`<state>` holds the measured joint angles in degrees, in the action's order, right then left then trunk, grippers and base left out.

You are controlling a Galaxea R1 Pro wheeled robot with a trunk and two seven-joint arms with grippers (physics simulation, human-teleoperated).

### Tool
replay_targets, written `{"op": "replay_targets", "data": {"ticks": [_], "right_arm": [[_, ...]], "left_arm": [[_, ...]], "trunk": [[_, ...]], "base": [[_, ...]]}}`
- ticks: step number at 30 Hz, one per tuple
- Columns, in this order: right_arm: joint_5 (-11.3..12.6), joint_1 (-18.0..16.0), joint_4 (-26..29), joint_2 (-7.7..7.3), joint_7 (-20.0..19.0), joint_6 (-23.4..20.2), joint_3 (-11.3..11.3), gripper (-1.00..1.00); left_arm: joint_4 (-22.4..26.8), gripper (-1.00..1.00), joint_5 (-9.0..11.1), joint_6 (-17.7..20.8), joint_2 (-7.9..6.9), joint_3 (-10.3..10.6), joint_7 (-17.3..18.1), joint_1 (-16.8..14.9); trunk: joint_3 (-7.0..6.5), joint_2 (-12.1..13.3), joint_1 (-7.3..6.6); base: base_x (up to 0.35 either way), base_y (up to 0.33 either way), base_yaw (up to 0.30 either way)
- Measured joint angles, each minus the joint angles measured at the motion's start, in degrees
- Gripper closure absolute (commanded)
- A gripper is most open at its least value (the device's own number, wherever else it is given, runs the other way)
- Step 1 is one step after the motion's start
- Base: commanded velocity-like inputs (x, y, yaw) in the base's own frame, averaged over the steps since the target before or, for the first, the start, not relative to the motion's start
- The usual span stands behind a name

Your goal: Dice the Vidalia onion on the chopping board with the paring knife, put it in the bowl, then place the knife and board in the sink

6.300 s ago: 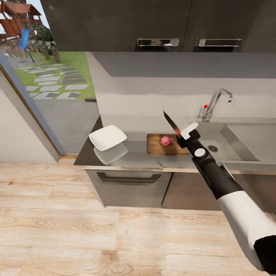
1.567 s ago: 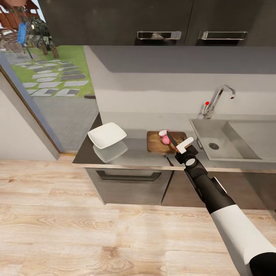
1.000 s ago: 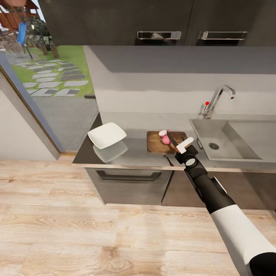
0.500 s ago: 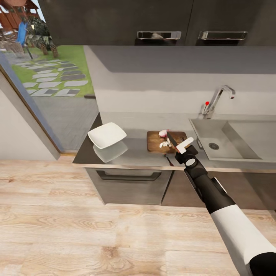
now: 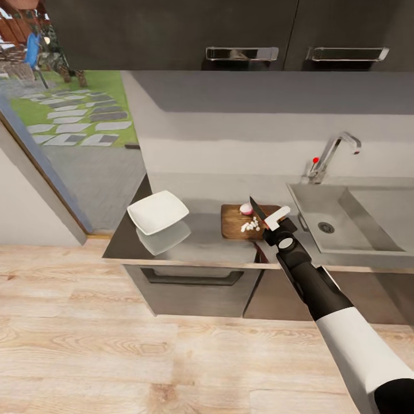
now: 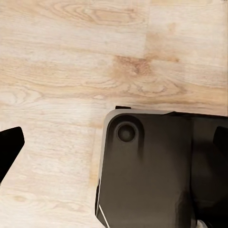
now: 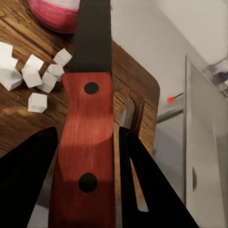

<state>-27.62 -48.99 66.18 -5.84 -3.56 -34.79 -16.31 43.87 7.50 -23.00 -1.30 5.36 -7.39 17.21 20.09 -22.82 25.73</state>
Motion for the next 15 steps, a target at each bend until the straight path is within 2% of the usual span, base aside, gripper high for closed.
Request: {"op": "replay_targets", "data": {"ticks": [10, 15], "right_arm": [[0.0, 0.0, 0.0, 0.00, 0.0, 0.0, 0.0, 1.00], [0.0, 0.0, 0.0, 0.00, 0.0, 0.0, 0.0, 1.00]], "left_arm": [[0.0, -1.00, 0.0, 0.0, -0.01, 0.0, 0.0, 0.0], [0.0, -1.00, 0.0, 0.0, -0.01, 0.0, 0.0, 0.0]], "trunk": [[0.04, 0.0, 0.02], [0.27, 0.0, 0.03]], "base": [[0.017, 0.000, 0.000], [-0.062, 0.000, 0.035]]}}
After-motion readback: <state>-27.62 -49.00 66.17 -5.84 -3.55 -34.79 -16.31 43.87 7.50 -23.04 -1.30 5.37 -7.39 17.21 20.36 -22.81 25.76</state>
